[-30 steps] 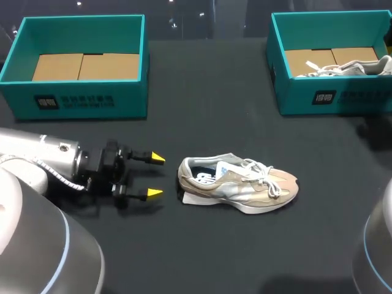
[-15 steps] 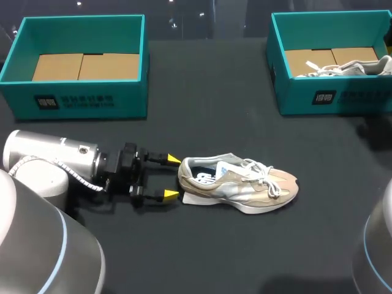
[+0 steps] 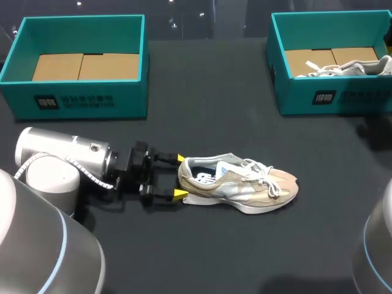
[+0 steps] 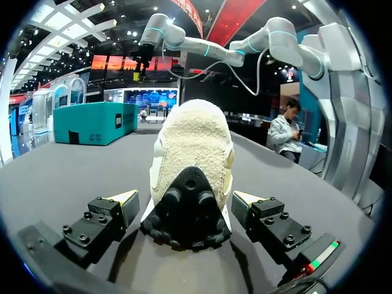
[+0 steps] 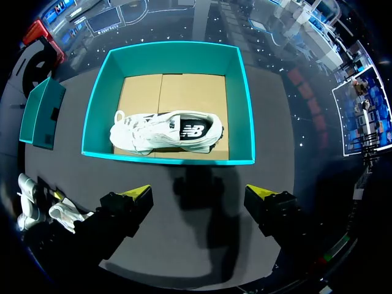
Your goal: Take the shoe out of the shoebox, open the shoe tongue, remove and reinsert the insole, then place the shoe into the shoebox
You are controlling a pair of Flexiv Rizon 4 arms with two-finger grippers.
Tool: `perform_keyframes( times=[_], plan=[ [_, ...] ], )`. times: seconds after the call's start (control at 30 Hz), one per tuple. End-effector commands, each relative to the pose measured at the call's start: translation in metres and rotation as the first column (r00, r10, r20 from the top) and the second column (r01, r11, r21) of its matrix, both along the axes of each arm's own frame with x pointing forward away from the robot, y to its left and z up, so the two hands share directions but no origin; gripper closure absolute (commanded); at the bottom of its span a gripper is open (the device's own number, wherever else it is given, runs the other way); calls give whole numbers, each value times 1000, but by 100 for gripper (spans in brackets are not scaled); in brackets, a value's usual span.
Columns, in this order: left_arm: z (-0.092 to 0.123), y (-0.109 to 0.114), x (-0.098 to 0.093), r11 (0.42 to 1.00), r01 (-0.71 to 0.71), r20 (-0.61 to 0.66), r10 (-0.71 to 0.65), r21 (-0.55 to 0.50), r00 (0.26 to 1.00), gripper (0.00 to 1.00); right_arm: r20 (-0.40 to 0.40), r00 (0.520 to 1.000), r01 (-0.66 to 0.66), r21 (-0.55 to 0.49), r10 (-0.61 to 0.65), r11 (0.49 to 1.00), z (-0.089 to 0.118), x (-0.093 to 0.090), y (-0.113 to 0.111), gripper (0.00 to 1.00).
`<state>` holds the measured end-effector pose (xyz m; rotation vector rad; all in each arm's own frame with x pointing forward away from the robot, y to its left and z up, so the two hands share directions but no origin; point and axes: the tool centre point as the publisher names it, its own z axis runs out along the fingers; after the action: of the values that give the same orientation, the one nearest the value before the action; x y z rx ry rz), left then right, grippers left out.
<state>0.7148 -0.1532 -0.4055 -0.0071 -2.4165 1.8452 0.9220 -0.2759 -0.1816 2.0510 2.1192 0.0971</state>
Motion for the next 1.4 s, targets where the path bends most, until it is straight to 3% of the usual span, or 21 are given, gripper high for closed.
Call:
perform_keyframes(
  times=[0.03, 0.9, 0.93, 0.97, 1.03, 1.4],
  plan=[
    [-3, -10, 0, 1000, 7, 0, -7, 2, 1000, 0, 1, 1000, 1, -2, -1, 1000, 0, -1, 0, 0],
    [-13, -47, -2, 999, 35, 6, -35, 0, 999, 0, 1, 1000, 1, -2, -1, 1000, 0, -1, 0, 0],
    [-13, -47, -3, 999, 35, 8, -35, -1, 999, 6, 1, 1000, 1, -2, -1, 1000, 0, -1, 0, 0],
    [-13, -48, -3, 999, 36, 9, -36, -2, 999, 42, 1, 1000, 1, -2, -1, 1000, 0, -1, 0, 0],
    [-13, -49, -4, 999, 37, 13, -36, -4, 999, 100, 1, 1000, 1, -2, -1, 1000, 0, -1, 0, 0],
    [-12, -46, -7, 1000, 20, 17, -20, -8, 1000, 100, 1, 1000, 1, -2, -1, 1000, 0, -1, 0, 0]
  ],
)
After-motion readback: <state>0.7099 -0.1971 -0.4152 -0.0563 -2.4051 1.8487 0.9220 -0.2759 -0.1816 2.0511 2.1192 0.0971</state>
